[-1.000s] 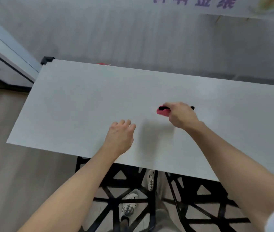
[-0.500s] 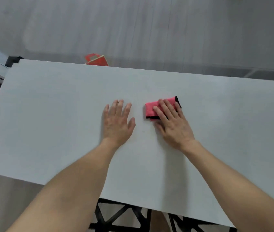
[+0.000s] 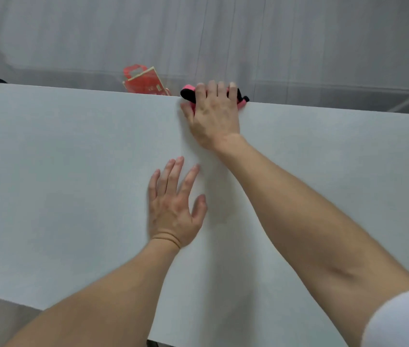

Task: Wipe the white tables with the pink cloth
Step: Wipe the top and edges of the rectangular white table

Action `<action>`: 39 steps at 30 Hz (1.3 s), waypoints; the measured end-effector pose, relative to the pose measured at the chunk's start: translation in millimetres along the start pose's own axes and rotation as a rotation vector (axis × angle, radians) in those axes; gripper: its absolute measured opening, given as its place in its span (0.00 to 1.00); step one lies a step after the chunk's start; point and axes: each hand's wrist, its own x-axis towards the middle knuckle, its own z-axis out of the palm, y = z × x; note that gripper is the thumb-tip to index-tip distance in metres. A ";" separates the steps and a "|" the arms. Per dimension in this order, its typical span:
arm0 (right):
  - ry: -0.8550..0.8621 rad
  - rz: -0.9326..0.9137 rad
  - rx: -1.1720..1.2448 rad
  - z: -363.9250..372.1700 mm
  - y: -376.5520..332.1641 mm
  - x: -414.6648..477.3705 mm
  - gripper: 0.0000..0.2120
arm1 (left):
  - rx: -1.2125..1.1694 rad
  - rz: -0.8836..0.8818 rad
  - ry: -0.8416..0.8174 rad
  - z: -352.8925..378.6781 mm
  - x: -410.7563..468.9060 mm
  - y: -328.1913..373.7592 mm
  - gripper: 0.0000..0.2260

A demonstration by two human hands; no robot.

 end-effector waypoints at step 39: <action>0.095 0.415 -0.075 -25.3 131.4 -48.7 0.26 | -0.013 0.003 -0.014 0.9 -1.5 1.4 0.28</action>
